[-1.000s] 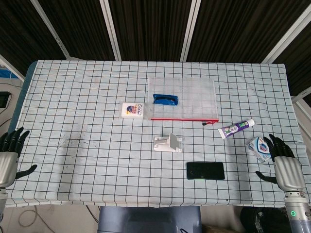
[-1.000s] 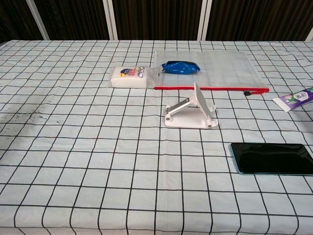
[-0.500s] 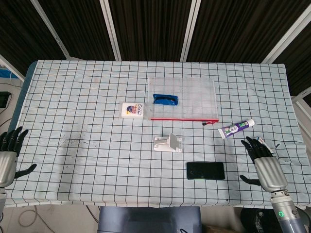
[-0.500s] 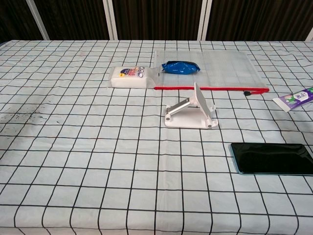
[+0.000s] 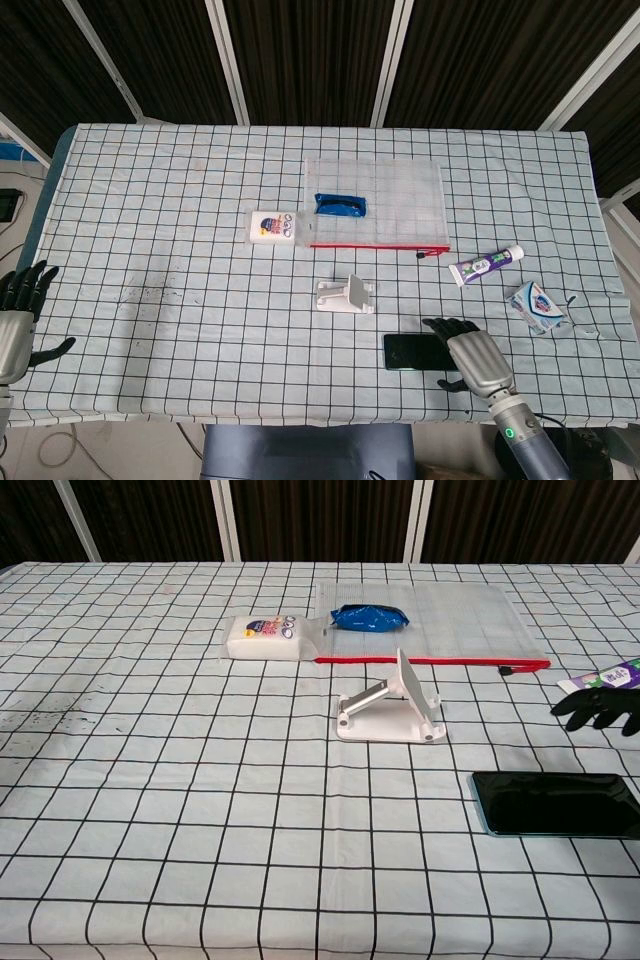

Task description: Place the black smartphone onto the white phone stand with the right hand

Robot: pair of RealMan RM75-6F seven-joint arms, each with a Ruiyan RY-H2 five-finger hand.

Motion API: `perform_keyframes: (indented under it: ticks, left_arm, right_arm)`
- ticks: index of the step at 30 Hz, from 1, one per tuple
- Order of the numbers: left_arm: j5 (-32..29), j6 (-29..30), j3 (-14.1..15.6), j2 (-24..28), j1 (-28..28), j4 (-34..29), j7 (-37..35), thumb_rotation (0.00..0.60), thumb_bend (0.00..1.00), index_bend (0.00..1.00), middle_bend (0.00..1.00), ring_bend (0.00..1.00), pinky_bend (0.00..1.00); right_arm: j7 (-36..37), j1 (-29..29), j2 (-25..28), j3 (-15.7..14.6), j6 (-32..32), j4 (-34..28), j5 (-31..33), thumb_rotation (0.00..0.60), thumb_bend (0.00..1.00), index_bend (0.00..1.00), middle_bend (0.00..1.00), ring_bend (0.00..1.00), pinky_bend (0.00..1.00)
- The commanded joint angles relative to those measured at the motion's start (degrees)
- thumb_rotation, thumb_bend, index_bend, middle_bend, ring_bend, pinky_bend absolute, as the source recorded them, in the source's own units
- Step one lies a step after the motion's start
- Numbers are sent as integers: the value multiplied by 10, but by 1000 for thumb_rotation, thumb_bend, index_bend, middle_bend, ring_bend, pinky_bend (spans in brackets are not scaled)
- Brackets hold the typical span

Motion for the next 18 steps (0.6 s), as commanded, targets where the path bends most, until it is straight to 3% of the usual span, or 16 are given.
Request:
perform_keyframes:
  ticks: [1, 18]
  left_arm:
    - [-2, -1, -1, 0, 0, -1, 0, 600, 0, 0, 0, 0, 0]
    - [-8, -8, -2, 4, -2, -6, -10, 600, 0, 0, 0, 0, 0]
  right_arm:
    - [-15, 9, -17, 1, -11, 5, 17, 600, 80, 210, 261, 252, 280]
    - [-46, 32, -68, 6, -28, 37, 65, 600, 132, 253, 274, 256, 280]
